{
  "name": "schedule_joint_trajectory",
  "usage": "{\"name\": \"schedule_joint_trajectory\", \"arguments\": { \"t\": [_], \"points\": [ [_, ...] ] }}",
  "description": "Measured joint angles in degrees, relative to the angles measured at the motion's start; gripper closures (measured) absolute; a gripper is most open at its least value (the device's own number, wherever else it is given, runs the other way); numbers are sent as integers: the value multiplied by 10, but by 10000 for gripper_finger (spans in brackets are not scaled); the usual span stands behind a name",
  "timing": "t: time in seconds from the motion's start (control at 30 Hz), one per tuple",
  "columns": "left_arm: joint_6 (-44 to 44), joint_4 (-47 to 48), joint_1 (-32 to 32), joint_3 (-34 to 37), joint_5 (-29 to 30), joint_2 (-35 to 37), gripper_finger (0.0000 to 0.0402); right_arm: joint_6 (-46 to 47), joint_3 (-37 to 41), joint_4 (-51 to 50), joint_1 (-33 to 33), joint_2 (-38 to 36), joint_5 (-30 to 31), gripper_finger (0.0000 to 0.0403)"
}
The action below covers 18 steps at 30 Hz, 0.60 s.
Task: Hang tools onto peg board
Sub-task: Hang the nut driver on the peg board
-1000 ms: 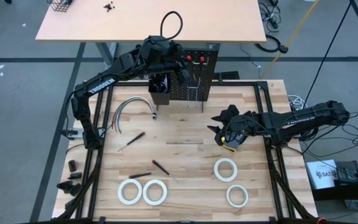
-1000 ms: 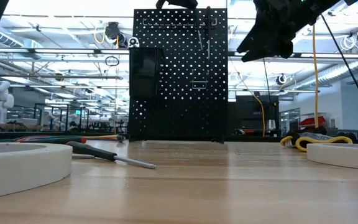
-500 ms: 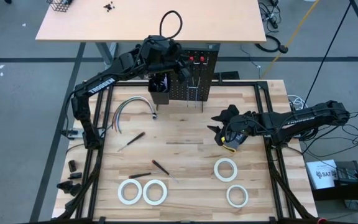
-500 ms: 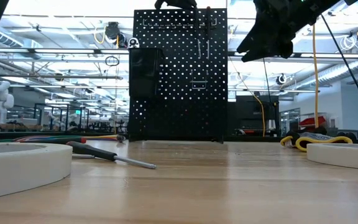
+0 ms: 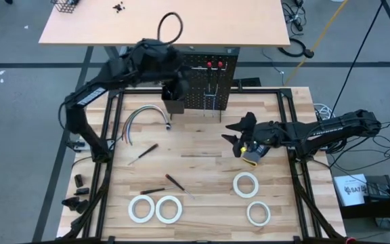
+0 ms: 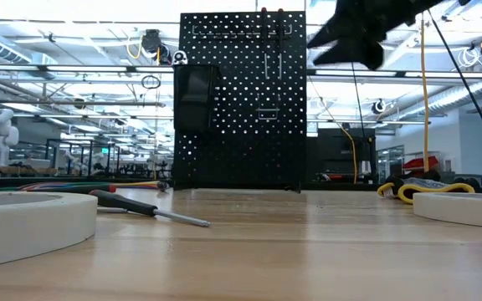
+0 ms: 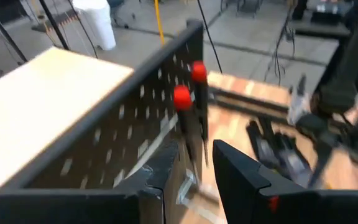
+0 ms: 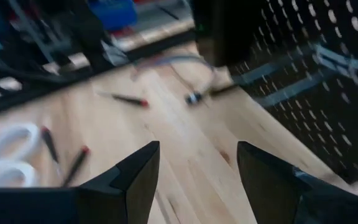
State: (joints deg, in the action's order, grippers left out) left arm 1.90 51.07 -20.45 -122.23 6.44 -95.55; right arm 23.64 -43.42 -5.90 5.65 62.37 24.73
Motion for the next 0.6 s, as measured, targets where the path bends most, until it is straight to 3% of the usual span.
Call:
{"name": "schedule_joint_trajectory", "arguments": {
  "t": [0.3,0.47,0.6],
  "points": [
    [-67,392,96,23,-4,63,301,-38,0,156,1,30,-74,195],
    [-79,319,187,180,-74,167,301,-34,-1,242,1,99,-118,195],
    [-166,242,242,346,-41,260,301,-8,-25,276,10,167,-147,195]
  ]
}}
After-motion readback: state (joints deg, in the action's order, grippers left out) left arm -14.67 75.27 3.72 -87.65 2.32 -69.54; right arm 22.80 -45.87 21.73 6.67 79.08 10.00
